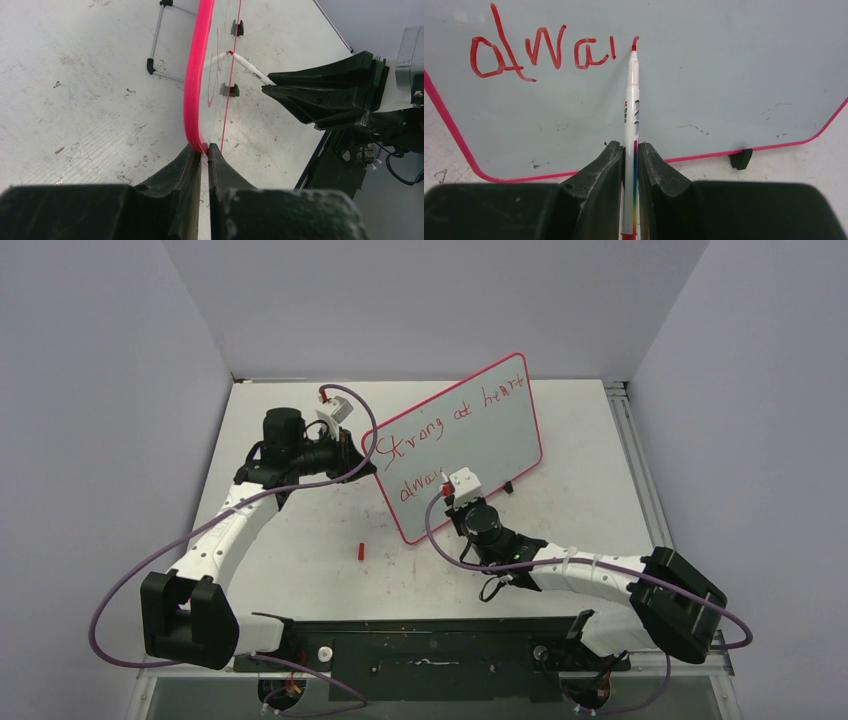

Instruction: Write a sentence on the whiteboard

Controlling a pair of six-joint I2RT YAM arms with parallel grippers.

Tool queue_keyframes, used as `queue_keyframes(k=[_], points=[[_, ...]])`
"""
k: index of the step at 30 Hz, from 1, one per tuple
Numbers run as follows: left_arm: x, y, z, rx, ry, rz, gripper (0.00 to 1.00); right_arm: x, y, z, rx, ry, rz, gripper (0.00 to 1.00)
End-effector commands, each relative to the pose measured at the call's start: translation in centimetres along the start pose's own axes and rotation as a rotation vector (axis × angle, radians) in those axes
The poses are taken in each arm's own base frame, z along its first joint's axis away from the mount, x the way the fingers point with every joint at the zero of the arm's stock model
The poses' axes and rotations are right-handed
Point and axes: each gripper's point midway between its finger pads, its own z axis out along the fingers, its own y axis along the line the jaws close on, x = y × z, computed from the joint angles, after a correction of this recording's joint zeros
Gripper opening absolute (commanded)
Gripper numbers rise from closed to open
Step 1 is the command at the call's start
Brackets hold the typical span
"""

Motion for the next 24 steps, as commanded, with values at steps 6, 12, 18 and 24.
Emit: queue_keyframes(k=[6,12,18,24], points=[[-2.0,-1.4,-0.8,0.036,-0.065,0.068,0.0,1.5,1.9,-0.7,-0.05,0.009,0.053,0.05],[-2.0,-1.4,-0.8,0.036,-0.066,0.069,0.0,2.7,2.9,-1.4,-0.069,0.029,0.058,0.05],[-2.1,-1.5,-0.8,0.037,-0.068,0.07,0.0,4.2,4.1,-2.6,-0.09,0.056,0.064,0.05],[-2.0,-1.5,-0.8,0.04,-0.066,0.068,0.0,3.2,4.3,-3.6,-0.076,0.033,0.058,0.05]])
